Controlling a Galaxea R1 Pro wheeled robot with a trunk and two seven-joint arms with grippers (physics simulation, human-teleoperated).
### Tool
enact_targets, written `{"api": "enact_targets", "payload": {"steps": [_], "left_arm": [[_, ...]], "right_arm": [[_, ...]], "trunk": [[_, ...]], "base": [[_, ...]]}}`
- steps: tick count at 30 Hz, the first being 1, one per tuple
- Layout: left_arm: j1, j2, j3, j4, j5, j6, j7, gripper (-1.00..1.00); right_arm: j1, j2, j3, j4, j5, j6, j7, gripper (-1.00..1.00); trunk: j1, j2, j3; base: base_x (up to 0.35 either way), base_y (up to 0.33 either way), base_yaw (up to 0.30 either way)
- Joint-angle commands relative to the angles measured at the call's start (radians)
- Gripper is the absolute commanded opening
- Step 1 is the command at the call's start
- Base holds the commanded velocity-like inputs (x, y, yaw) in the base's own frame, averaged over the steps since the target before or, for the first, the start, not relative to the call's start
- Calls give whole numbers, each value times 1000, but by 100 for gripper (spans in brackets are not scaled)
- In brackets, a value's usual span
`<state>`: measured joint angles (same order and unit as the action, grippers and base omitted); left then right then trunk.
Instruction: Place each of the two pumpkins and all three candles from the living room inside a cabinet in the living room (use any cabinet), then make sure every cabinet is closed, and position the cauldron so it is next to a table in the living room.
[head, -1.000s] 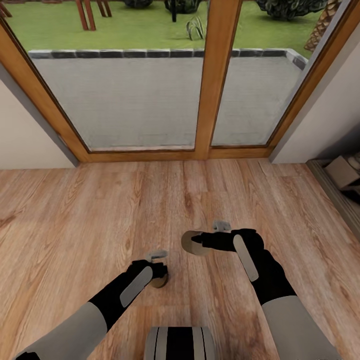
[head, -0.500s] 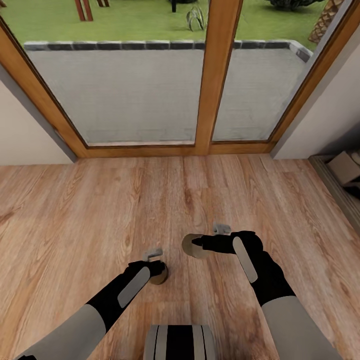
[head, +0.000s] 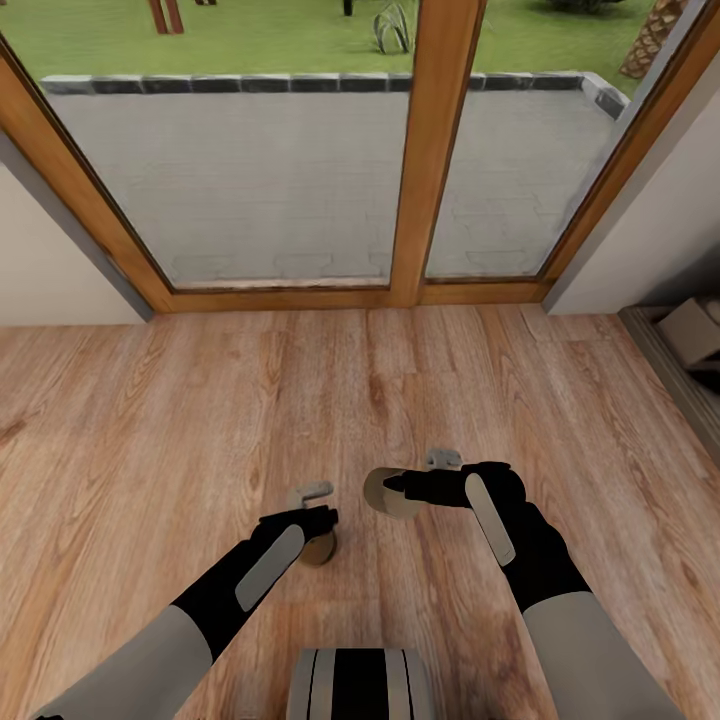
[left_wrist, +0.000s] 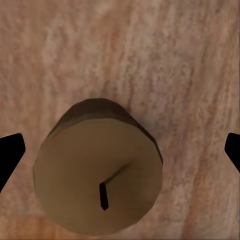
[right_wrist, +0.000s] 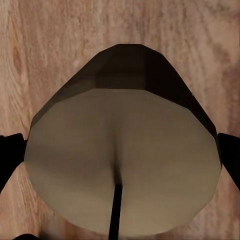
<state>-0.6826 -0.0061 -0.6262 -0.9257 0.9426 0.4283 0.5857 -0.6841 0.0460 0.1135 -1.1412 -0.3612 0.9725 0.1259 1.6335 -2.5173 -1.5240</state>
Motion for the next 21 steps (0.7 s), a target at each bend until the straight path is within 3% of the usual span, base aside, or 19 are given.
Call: {"api": "enact_targets", "payload": {"steps": [1, 21], "left_arm": [[0, 0, 0, 2, 0, 0, 0, 100], [0, -1, -1, 12, -5, -3, -2, 100]], "right_arm": [[0, 0, -1, 0, -1, 0, 1, -100], [0, 0, -1, 1, -1, 0, 0, -100]], "trunk": [[0, 0, -4], [5, -3, -46]], "base": [[0, 0, 0], [0, 0, 0]]}}
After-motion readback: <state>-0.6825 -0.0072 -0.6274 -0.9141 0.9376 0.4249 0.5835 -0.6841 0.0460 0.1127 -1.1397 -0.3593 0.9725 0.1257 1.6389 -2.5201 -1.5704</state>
